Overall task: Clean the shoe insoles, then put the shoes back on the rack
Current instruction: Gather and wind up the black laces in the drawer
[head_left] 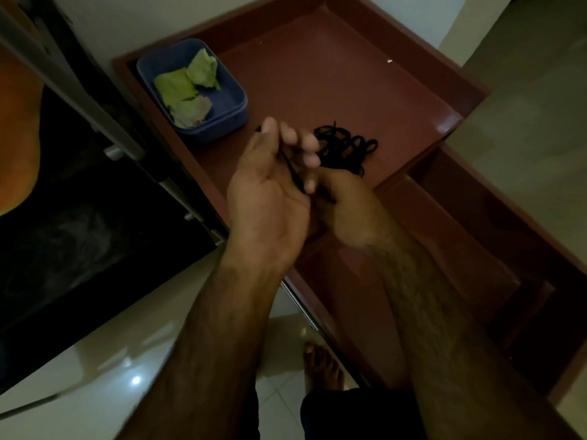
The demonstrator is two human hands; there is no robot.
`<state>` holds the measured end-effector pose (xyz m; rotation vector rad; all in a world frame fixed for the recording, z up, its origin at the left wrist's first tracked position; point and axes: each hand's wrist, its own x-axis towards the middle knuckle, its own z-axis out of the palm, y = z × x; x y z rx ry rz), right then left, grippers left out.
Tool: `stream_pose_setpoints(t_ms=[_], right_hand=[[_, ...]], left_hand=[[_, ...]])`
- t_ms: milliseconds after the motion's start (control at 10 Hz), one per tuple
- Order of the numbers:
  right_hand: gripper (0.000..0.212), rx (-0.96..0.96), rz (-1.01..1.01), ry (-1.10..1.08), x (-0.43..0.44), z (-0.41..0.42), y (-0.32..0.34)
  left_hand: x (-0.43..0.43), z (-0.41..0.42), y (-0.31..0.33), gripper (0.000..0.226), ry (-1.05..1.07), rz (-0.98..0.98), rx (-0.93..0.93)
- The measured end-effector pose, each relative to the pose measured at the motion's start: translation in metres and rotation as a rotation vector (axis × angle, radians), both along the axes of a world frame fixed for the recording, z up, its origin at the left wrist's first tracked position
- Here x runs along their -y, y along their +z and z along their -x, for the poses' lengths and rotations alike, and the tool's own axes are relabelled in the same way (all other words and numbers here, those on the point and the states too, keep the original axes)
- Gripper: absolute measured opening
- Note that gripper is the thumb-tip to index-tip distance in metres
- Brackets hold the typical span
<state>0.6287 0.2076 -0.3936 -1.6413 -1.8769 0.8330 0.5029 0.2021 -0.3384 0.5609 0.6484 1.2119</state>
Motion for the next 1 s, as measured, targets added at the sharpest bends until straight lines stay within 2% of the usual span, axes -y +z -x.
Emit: stream_pose_setpoints(t_ms=[100, 200, 300, 400, 500, 600, 700, 800, 900, 1000], right_hand=[[0.052, -0.043, 0.008, 0.069, 0.003, -0.004, 0.003], [0.040, 0.013, 0.026, 0.101, 0.006, -0.004, 0.006], [0.028, 0.011, 0.053, 0.113, 0.015, -0.014, 0.006], [0.027, -0.093, 0.046, 0.078, 0.026, -0.023, 0.021], [0.024, -0.153, -0.088, -0.058, 0.026, -0.033, 0.029], [0.027, -0.217, -0.117, -0.115, 0.017, -0.031, 0.036], [0.021, -0.301, -0.043, -0.051, 0.006, -0.020, 0.032], [0.024, -0.247, 0.034, -0.039, 0.003, -0.016, 0.024], [0.020, -0.138, 0.054, -0.011, 0.010, -0.022, 0.015], [0.013, -0.133, 0.063, 0.033, 0.019, -0.024, 0.015]], left_hand=[[-0.007, -0.005, -0.014, 0.029, 0.302, -0.239, -0.508], [-0.009, -0.004, -0.028, 0.023, 0.379, -0.542, -0.938], [-0.009, -0.001, -0.030, 0.017, 0.218, -0.615, -1.319], [-0.003, 0.000, -0.023, 0.014, -0.028, -0.559, -1.674], [0.003, 0.004, -0.015, 0.051, -0.157, -0.376, -1.699], [0.011, 0.006, -0.002, 0.069, -0.443, -0.287, -1.416], [0.019, 0.011, 0.003, 0.058, -0.755, -0.049, -0.597], [0.019, 0.014, 0.007, 0.043, -0.708, 0.059, 0.076], [0.007, 0.010, 0.003, 0.033, -0.219, -0.047, 0.104], [-0.003, 0.003, -0.012, 0.028, 0.172, -0.163, -0.417]])
